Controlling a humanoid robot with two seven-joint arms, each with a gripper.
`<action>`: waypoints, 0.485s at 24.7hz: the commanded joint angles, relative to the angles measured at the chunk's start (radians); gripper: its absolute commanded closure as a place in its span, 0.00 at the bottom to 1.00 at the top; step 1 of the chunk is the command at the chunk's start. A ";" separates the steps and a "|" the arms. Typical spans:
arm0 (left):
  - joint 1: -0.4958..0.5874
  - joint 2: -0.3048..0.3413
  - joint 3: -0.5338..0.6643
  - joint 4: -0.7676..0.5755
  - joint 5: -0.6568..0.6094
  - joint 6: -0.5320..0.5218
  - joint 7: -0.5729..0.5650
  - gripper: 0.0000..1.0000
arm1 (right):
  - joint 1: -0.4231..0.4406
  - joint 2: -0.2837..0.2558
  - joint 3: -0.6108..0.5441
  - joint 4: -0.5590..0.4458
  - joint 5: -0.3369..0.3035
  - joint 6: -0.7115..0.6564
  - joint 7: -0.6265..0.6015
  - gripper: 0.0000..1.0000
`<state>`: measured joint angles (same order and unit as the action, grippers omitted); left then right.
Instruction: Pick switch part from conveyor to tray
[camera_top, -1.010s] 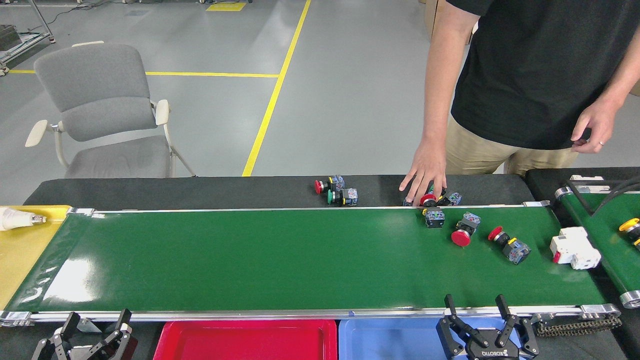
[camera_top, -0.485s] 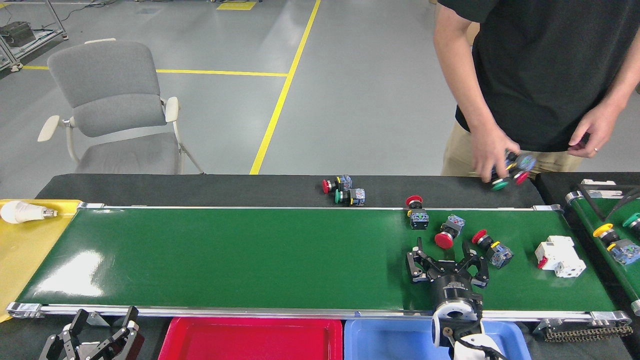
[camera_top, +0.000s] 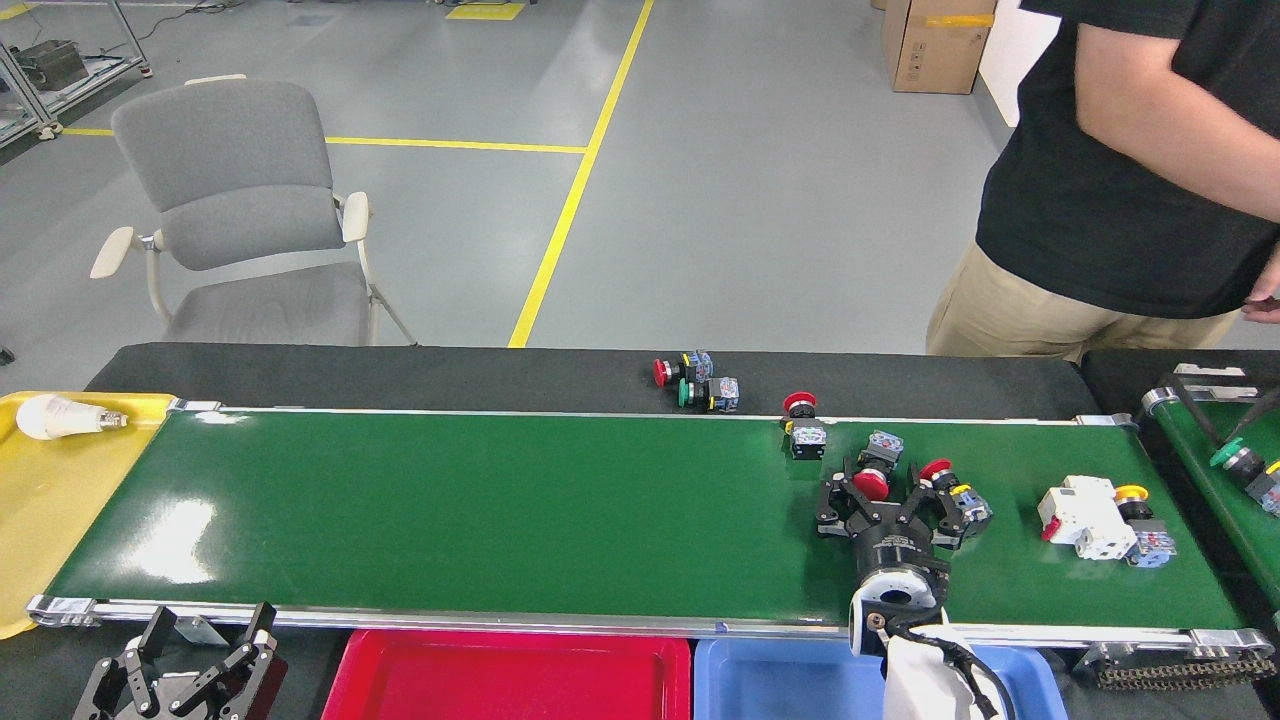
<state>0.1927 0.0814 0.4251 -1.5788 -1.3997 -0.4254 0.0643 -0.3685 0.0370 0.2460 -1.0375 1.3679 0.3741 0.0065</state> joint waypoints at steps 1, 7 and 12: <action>-0.010 0.015 0.003 -0.007 -0.002 0.000 0.003 0.00 | -0.020 -0.008 -0.001 -0.021 0.000 -0.015 0.000 0.84; -0.004 0.015 0.006 -0.006 0.001 0.002 0.003 0.00 | 0.069 -0.019 0.144 -0.248 0.005 -0.119 0.013 0.96; -0.006 0.014 0.006 -0.009 0.002 0.005 0.008 0.00 | 0.201 -0.131 0.372 -0.575 0.010 -0.488 0.109 0.90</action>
<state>0.1925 0.0882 0.4269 -1.5775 -1.3995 -0.4236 0.0614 -0.1664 -0.0915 0.5951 -1.5603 1.3763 0.0210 0.0944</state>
